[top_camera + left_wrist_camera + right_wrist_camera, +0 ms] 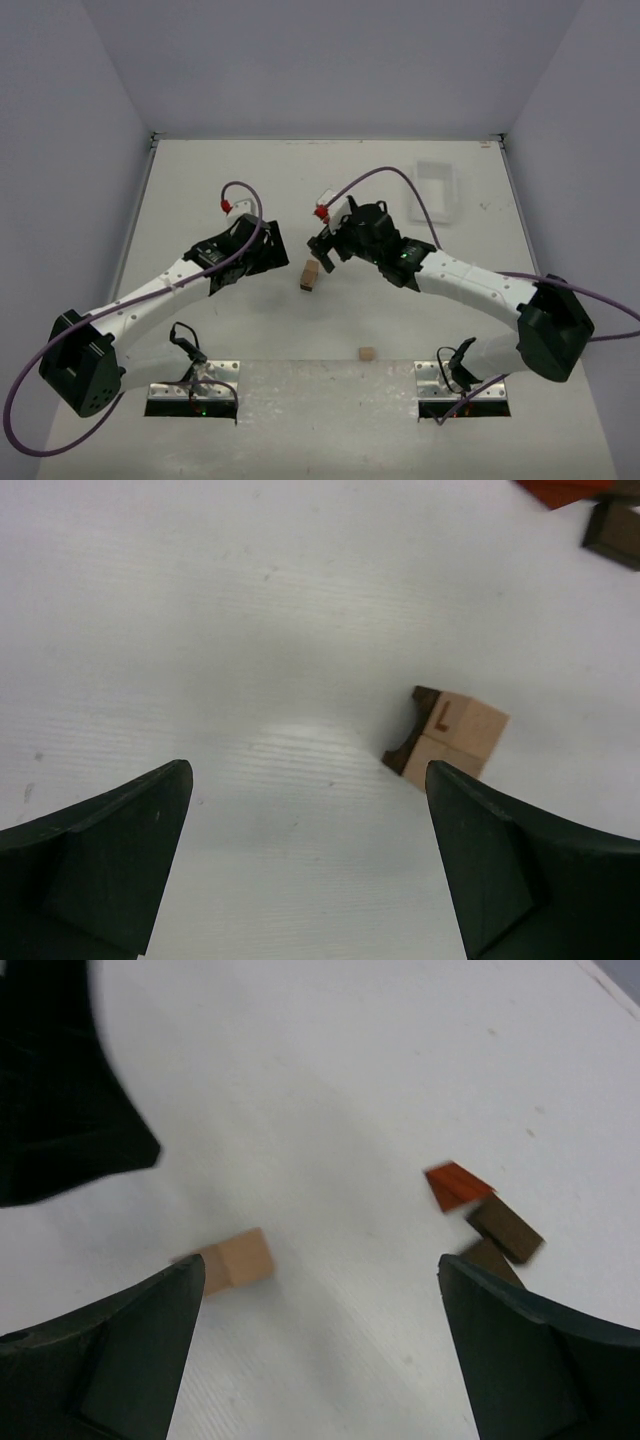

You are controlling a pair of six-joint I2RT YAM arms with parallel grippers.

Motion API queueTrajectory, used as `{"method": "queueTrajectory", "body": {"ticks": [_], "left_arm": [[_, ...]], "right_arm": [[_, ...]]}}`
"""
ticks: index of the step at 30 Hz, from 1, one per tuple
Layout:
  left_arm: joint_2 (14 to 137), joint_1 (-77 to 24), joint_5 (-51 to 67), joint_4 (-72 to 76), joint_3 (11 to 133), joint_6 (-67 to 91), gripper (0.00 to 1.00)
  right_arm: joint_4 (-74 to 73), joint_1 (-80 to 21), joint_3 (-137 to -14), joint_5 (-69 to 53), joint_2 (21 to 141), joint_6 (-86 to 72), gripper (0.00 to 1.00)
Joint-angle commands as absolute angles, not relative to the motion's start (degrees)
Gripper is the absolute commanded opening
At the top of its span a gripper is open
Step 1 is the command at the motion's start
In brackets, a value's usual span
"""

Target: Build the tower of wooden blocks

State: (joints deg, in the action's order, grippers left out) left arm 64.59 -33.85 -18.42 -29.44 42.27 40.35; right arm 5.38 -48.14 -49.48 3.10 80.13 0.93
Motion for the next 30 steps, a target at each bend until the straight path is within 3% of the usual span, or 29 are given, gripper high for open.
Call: {"method": "queueTrajectory", "body": {"ticks": [1,7,12,17,21,30], "left_arm": [[72.49,-34.64,-13.47,-26.47,53.95,36.12,1.00],[87.26,-37.35,-13.98,-28.82,70.68,30.83,1.00],[93.78,-37.35,-14.49,-29.44,77.61,28.29,1.00],[93.67,-37.35,-13.43,-28.55,77.94,27.70,1.00],[91.82,-37.35,-13.93,-26.75,75.33,27.02,1.00],[86.80,-37.20,-13.07,-22.27,66.81,28.69,1.00]], "right_arm": [[6.15,-36.75,-43.69,2.23,73.61,-10.99,0.99],[1.76,-28.81,-34.09,12.93,63.36,-15.30,0.99],[1.76,-24.69,-32.55,11.98,62.96,-15.97,0.99],[3.10,-24.17,-36.95,2.44,69.47,-12.37,0.99],[6.42,-24.13,-41.21,-9.51,78.49,4.90,0.99],[1.25,-22.82,-59.54,-13.84,100.04,15.13,0.99]]}}
